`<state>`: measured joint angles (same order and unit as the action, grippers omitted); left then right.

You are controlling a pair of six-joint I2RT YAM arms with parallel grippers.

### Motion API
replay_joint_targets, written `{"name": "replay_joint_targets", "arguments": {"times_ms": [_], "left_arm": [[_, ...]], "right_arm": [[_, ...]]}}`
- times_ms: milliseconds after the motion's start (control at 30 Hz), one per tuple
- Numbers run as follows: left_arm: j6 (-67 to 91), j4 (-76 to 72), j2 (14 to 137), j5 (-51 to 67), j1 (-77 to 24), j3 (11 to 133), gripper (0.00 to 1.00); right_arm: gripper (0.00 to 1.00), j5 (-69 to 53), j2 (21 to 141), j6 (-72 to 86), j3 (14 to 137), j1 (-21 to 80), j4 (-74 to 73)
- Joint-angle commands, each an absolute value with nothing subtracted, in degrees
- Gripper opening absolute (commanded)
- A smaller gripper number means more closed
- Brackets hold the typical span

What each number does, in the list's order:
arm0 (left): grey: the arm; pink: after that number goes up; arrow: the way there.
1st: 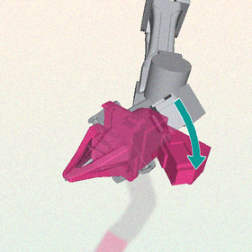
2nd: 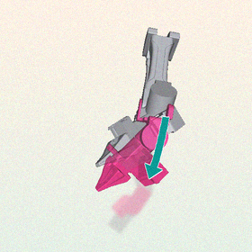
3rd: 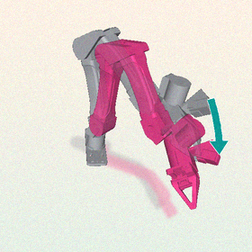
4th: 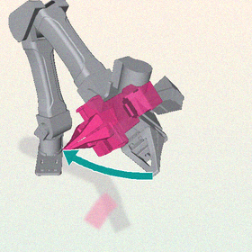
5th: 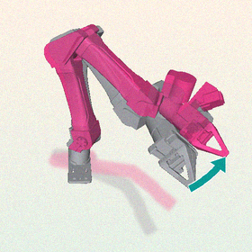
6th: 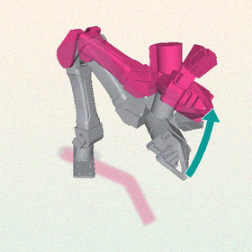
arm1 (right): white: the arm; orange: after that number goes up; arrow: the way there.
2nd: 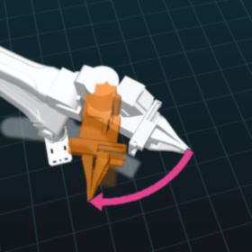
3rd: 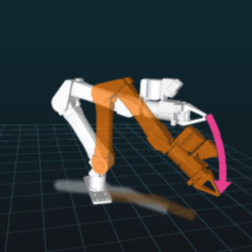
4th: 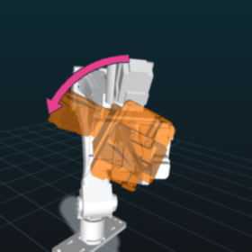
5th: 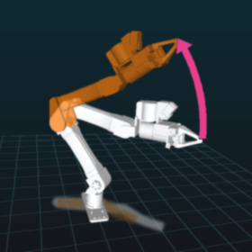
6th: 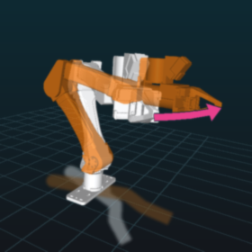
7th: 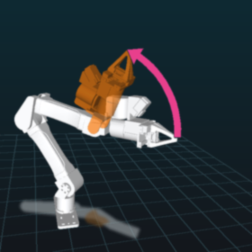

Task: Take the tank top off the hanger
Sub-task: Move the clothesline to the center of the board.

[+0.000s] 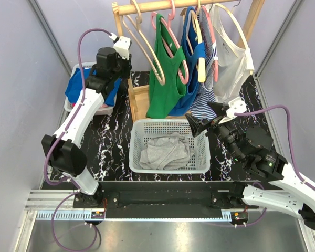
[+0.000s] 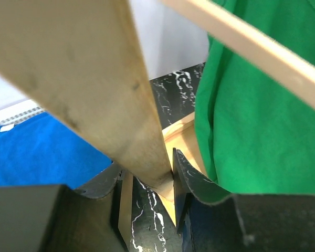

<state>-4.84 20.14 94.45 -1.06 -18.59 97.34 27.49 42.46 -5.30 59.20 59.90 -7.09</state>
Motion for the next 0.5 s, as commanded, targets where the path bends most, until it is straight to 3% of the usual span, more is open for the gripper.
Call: {"name": "replay_joint_targets", "arguments": {"times_ms": [0, 433, 467], "left_arm": [[-9.4, 24.26, 91.85, 20.91, -19.6, 95.98, 0.0], [-9.68, 24.96, 91.49, 27.78, -15.82, 93.86, 0.0], [-8.97, 25.4, 91.84, 27.25, -15.82, 94.82, 0.09]], "right_arm": [[1.0, 28.48, 42.63, -5.98, 59.33, 59.94, -4.31], [1.0, 30.22, 47.01, -7.55, 61.96, 59.85, -4.05], [1.0, 31.02, 47.98, -8.25, 62.83, 59.94, -3.87]]}}
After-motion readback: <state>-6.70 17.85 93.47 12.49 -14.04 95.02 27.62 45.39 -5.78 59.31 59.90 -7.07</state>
